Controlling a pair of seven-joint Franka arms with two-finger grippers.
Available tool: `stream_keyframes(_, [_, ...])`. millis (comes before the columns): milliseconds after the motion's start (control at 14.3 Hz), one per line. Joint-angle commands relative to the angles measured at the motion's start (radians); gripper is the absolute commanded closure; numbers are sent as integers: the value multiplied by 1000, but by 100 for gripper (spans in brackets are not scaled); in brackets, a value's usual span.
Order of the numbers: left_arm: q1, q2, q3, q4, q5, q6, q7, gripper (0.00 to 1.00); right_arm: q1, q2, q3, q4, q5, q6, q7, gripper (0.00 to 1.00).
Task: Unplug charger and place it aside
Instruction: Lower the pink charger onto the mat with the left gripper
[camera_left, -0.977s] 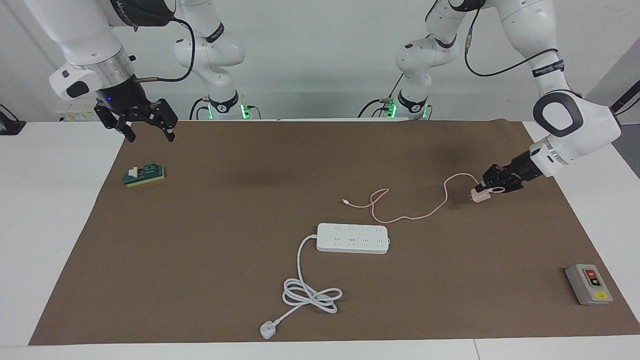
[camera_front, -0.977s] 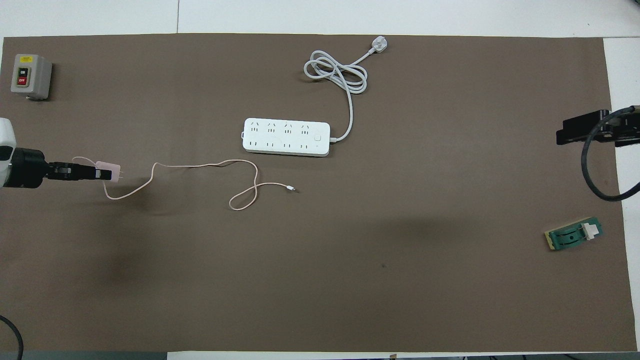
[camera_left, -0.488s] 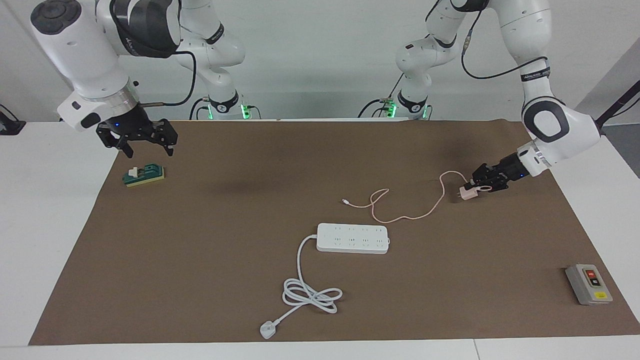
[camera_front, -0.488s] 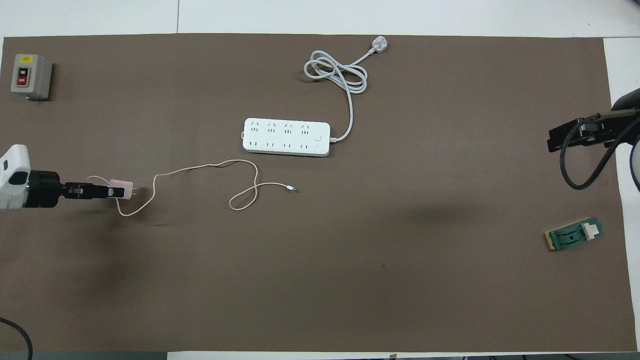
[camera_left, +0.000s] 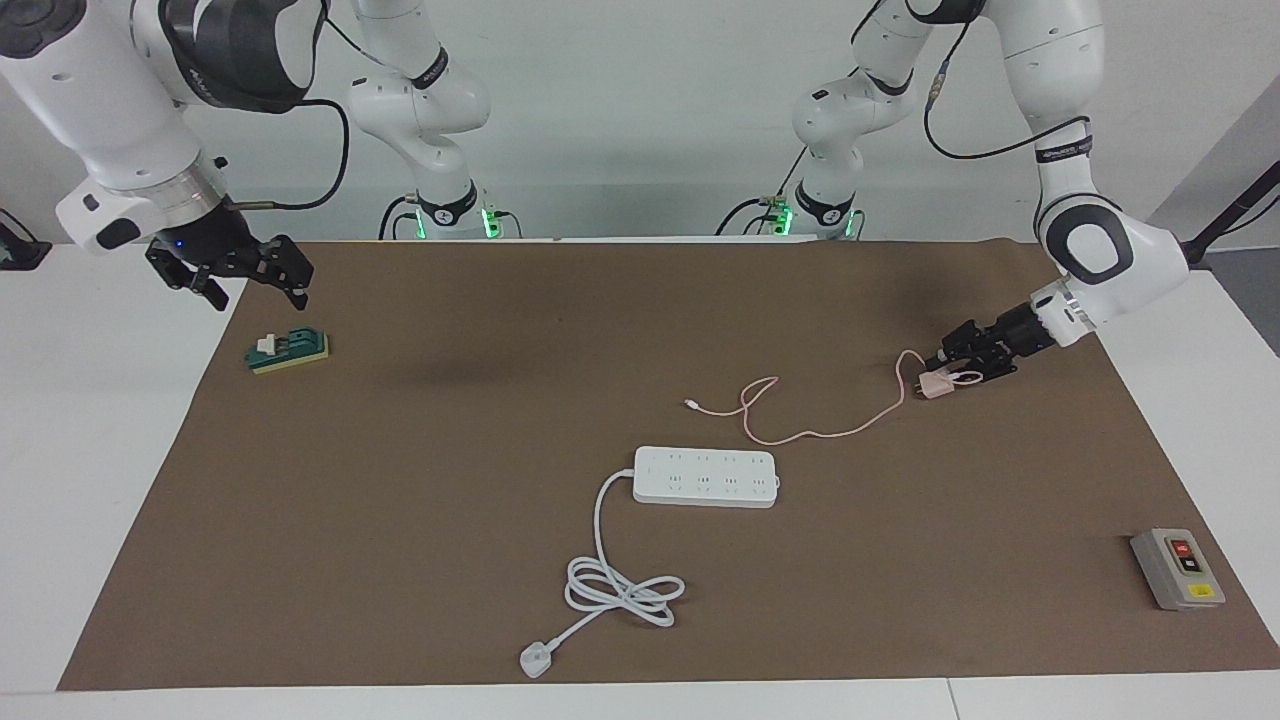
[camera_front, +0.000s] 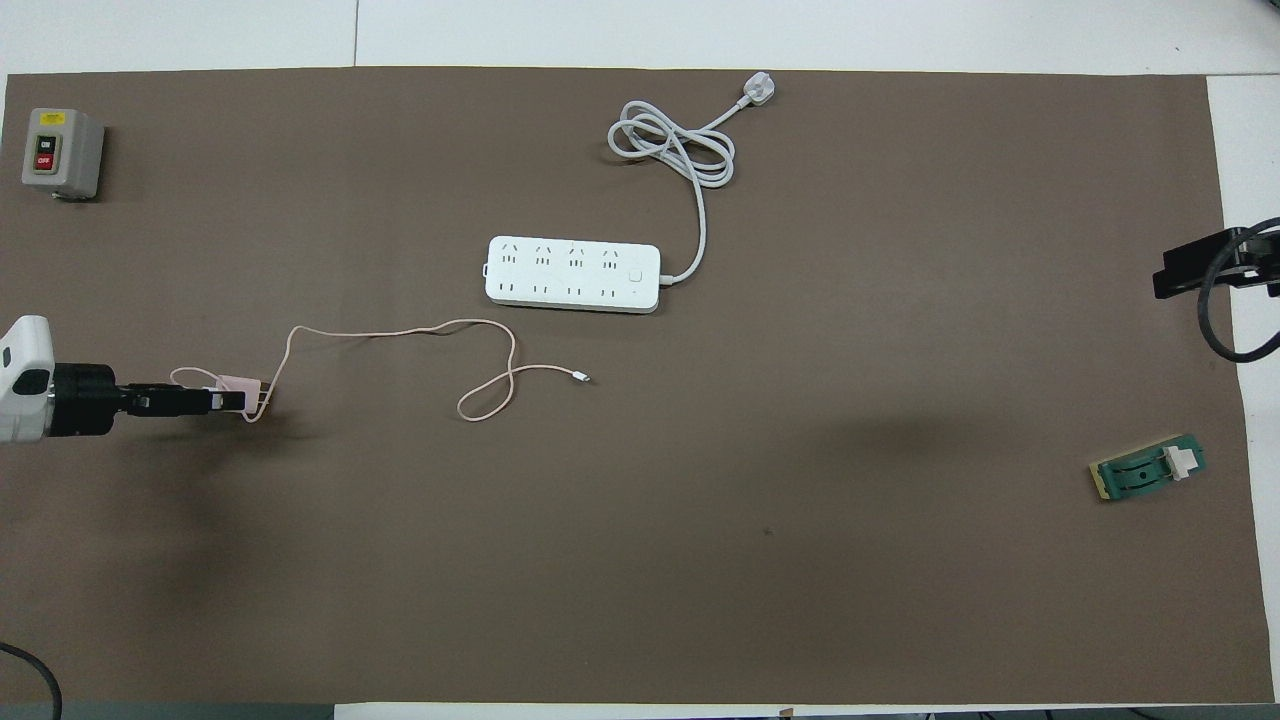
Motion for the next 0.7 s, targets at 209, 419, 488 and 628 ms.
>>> stream_keyframes(209, [7, -31, -3, -19, -22, 1, 15, 0, 1, -2, 0, 6, 19, -16, -15, 0])
stream_keyframes(419, [5, -51, -1, 4, -21, 1, 3, 0, 1, -2, 0, 6, 18, -14, -14, 0])
stream_keyframes(488, [5, -57, -1, 12, -18, 1, -8, 0, 1, -2, 2, 6, 18, -14, -14, 0])
stream_keyframes(628, [4, -82, -1, 45, 5, -12, -66, 0, 1, -2, 0, 6, 18, -13, -14, 0])
